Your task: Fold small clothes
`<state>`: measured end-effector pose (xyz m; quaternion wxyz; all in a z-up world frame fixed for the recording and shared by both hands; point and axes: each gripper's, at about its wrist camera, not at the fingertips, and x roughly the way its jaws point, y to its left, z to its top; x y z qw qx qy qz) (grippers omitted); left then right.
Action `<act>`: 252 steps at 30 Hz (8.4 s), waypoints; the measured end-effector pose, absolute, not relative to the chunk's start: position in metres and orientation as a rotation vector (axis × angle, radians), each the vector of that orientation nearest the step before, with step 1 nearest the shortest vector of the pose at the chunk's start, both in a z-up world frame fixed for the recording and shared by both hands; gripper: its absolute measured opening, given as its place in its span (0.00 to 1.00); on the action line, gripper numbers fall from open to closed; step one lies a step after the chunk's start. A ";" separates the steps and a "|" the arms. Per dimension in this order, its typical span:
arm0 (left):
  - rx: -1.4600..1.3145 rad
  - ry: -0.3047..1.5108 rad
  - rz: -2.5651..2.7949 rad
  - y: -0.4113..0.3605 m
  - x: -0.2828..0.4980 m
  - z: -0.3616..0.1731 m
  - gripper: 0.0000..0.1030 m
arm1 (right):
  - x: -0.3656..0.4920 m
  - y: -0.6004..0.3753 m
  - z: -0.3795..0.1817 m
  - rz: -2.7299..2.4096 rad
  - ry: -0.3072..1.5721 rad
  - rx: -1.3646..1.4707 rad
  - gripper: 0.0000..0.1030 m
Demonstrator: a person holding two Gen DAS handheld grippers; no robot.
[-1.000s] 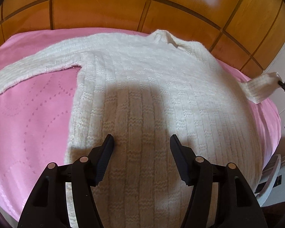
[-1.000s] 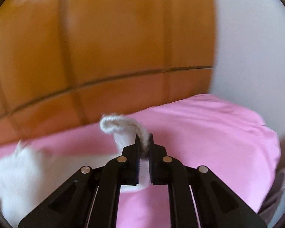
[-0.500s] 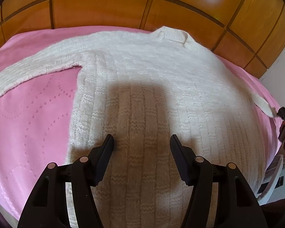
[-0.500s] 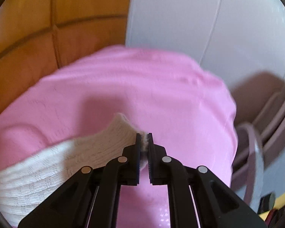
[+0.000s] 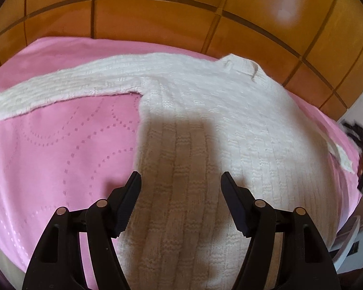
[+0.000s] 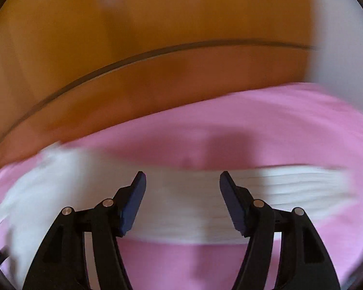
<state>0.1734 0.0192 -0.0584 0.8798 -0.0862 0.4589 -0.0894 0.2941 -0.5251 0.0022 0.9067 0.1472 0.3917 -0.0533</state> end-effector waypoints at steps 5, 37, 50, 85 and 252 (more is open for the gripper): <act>-0.158 0.950 -0.197 0.016 0.177 -0.065 0.65 | 0.366 -0.398 -0.020 0.282 0.926 0.297 0.70; -0.307 0.985 -0.170 0.079 0.140 -0.067 0.69 | 0.179 -0.408 -0.064 0.078 1.039 0.532 0.58; -0.211 1.005 -0.302 0.063 0.116 -0.066 0.11 | 0.114 -0.373 -0.051 0.116 1.082 0.520 0.10; -0.047 0.963 -0.363 -0.046 0.169 -0.069 0.72 | 0.123 -0.685 -0.087 -0.667 0.583 1.096 0.46; -0.337 0.920 -0.383 -0.030 0.266 -0.028 0.33 | 0.219 -0.257 -0.081 0.037 0.863 0.134 0.98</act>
